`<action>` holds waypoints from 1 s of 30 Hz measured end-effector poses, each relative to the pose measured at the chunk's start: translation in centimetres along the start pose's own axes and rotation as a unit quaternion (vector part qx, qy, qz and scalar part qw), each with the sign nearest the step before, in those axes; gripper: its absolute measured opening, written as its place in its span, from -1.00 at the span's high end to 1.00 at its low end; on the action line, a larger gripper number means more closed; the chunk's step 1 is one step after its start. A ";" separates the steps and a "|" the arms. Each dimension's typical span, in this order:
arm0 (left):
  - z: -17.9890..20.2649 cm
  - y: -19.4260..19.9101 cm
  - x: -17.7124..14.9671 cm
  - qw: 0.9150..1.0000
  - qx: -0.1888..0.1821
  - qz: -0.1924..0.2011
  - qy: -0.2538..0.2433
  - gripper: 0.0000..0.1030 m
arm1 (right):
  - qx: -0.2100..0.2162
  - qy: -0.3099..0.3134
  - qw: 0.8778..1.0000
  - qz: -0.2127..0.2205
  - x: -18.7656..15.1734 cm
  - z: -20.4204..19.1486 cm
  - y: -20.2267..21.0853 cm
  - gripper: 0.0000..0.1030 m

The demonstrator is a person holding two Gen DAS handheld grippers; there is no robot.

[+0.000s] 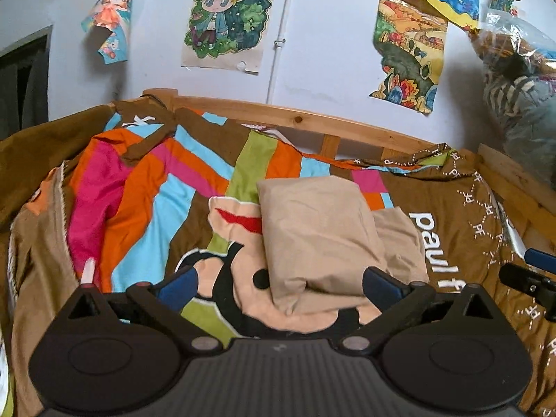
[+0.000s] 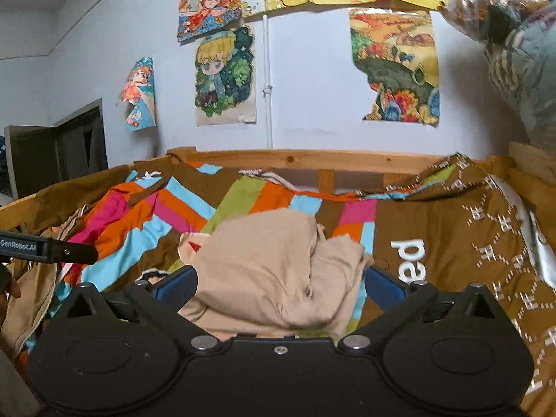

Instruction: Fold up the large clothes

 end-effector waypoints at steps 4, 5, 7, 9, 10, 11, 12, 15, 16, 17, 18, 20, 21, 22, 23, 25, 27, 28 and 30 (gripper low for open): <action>0.1 0.4 -1.4 1.000 0.007 -0.003 -0.009 -0.99 | -0.007 -0.020 1.000 -0.011 -1.1 0.3 0.7 -0.98; 0.2 0.4 -1.6 1.000 0.008 -0.004 -0.013 -0.99 | -0.011 -0.022 1.000 -0.015 -1.2 0.3 0.7 -0.98; 0.3 0.4 -2.0 1.000 0.005 -0.005 -0.021 -0.99 | -0.013 -0.028 0.999 -0.021 -1.5 0.3 0.7 -0.98; 0.4 0.3 -2.2 1.000 0.003 -0.005 -0.026 -0.99 | -0.013 -0.030 0.999 -0.023 -1.6 0.1 0.6 -0.98; 0.4 0.2 -2.3 1.000 0.002 -0.006 -0.025 -0.99 | -0.013 -0.029 0.999 -0.023 -1.7 0.0 0.5 -0.98; 0.3 0.1 -2.4 1.000 0.002 -0.007 -0.023 -0.99 | -0.014 -0.028 0.999 -0.024 -1.7 0.0 0.4 -0.98; 0.3 0.1 -2.5 1.000 0.001 -0.007 -0.019 -0.99 | -0.015 -0.027 0.999 -0.026 -1.8 0.0 0.3 -0.98; 0.0 -0.1 -2.8 1.000 -0.002 -0.009 -0.006 -0.99 | -0.014 -0.026 0.999 -0.032 -2.1 -0.1 0.0 -0.98; -0.1 -0.2 -2.9 1.000 -0.001 -0.012 -0.002 -0.99 | -0.014 -0.025 0.999 -0.034 -2.2 -0.2 -0.1 -0.98; -0.2 -0.3 -3.0 1.000 0.000 -0.015 0.002 -0.99 | -0.015 -0.024 0.999 -0.036 -2.3 -0.2 -0.3 -0.98; -0.4 -0.4 -3.1 1.000 0.002 -0.016 0.004 -0.99 | -0.015 -0.024 0.999 -0.039 -2.4 -0.2 -0.4 -0.98; -0.6 -0.6 -3.3 1.000 0.012 -0.020 0.001 -0.99 | -0.014 -0.024 0.999 -0.045 -2.7 -0.4 -0.7 -0.98; -0.7 -0.8 -3.3 1.000 0.017 -0.022 0.000 -0.99 | -0.014 -0.024 0.998 -0.048 -2.8 -0.4 -0.8 -0.98; -0.8 -0.9 -3.5 1.000 0.019 -0.023 -0.002 -0.99 | -0.013 -0.022 0.998 -0.050 -3.0 -0.5 -0.9 -0.98; -0.8 -1.0 -3.6 1.000 0.019 -0.024 -0.004 -0.99 | -0.012 -0.021 0.998 -0.053 -3.1 -0.6 -1.0 -0.98; -0.9 -1.3 -3.8 0.999 0.019 -0.031 -0.007 -0.99 | -0.013 -0.020 0.998 -0.059 -3.4 -0.6 -1.2 -0.98; -1.0 -1.6 -4.0 0.999 0.017 -0.036 -0.005 -0.99 | -0.013 -0.022 0.998 -0.065 -3.8 -0.7 -1.5 -0.98; -1.1 -1.7 -4.0 0.999 0.016 -0.039 -0.001 -0.99 | -0.014 -0.023 0.997 -0.068 -3.9 -0.6 -1.6 -0.98; -1.1 -1.9 -4.2 0.999 0.015 -0.045 0.004 -0.99 | -0.016 -0.024 0.997 -0.076 -4.3 -0.6 -1.9 -0.98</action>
Point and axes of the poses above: each gripper's, at about its wrist camera, not at the fingertips, and y roughly against the way its jaws point, z to its right, x to its top, the point moved 5 cm from there along -y, roughly the way its jaws point, and after that the axes turned 8 degrees about z, right-handed, at the moved point
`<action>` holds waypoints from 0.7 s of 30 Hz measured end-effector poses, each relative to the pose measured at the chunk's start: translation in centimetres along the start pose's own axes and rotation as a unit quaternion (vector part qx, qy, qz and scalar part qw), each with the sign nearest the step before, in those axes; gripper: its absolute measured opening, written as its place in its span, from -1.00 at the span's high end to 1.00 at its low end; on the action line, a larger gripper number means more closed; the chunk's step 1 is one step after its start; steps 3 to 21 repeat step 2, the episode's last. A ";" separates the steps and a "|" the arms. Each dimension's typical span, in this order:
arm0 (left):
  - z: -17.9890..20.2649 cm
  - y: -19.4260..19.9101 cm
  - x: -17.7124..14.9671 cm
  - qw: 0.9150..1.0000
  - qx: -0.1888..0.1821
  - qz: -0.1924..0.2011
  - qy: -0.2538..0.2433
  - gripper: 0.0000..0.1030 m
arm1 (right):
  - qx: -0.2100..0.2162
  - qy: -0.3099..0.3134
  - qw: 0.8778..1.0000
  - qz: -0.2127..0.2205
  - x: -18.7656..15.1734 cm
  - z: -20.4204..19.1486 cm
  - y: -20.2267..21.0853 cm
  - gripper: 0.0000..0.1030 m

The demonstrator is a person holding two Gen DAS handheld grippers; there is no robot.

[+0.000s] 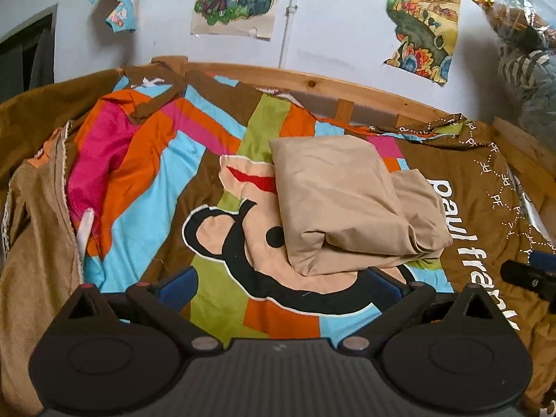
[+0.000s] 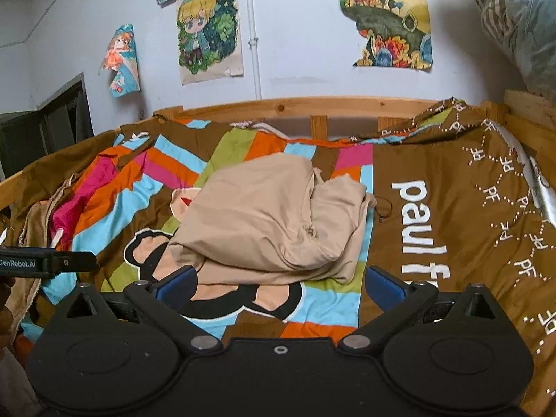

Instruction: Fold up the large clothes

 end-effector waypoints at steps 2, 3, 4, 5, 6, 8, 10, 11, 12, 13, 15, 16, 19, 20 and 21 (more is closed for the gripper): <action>-0.1 -0.2 -0.1 1.000 0.000 -0.006 0.003 -0.99 | -0.003 -0.001 1.000 -0.009 -0.4 0.1 -0.4 -0.98; -0.1 -0.2 -0.1 1.000 0.000 -0.006 0.003 -0.99 | -0.003 -0.001 1.000 -0.009 -0.4 0.1 -0.4 -0.98; -0.1 -0.2 -0.1 1.000 0.000 -0.006 0.003 -0.99 | -0.003 -0.001 1.000 -0.009 -0.4 0.1 -0.4 -0.98; -0.1 -0.2 -0.1 1.000 0.000 -0.006 0.003 -0.99 | -0.003 -0.001 1.000 -0.009 -0.4 0.1 -0.4 -0.98; -0.1 -0.2 -0.1 1.000 0.000 -0.006 0.003 -0.99 | -0.003 -0.001 1.000 -0.009 -0.4 0.1 -0.4 -0.98; -0.1 -0.2 -0.1 1.000 0.000 -0.006 0.003 -0.99 | -0.003 -0.001 1.000 -0.009 -0.4 0.1 -0.4 -0.98; -0.1 -0.2 -0.1 1.000 0.000 -0.006 0.003 -0.99 | -0.003 -0.001 1.000 -0.009 -0.4 0.1 -0.4 -0.98; -0.1 -0.2 -0.1 1.000 0.000 -0.006 0.003 -0.99 | -0.003 -0.001 1.000 -0.009 -0.4 0.1 -0.4 -0.98; -0.1 -0.2 -0.1 1.000 0.000 -0.006 0.003 -0.99 | -0.003 -0.001 1.000 -0.009 -0.4 0.1 -0.4 -0.98; -0.1 -0.2 -0.1 1.000 0.000 -0.006 0.003 -0.99 | -0.003 -0.001 1.000 -0.009 -0.4 0.1 -0.4 -0.98; -0.1 -0.2 -0.1 1.000 0.000 -0.006 0.003 -0.99 | -0.003 -0.001 1.000 -0.009 -0.4 0.1 -0.4 -0.98; -0.1 -0.2 -0.1 1.000 0.000 -0.006 0.003 -0.99 | -0.003 -0.001 1.000 -0.009 -0.4 0.1 -0.4 -0.98; -0.1 -0.2 -0.1 1.000 0.000 -0.006 0.003 -0.99 | -0.003 -0.001 1.000 -0.009 -0.4 0.1 -0.4 -0.98; -0.1 -0.2 -0.1 1.000 0.000 -0.006 0.003 -0.99 | -0.003 -0.001 1.000 -0.009 -0.4 0.1 -0.4 -0.98; -0.1 -0.2 -0.1 1.000 0.000 -0.006 0.003 -0.99 | -0.003 -0.001 1.000 -0.009 -0.4 0.1 -0.4 -0.98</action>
Point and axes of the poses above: each gripper's, at about its wrist camera, not at the fingertips, and y roughly against the way its jaws point, z to its right, x to its top, the point moved 5 cm from there along -y, roughly the way its jaws point, and after that the axes turned 8 degrees about z, right-handed, at the moved point
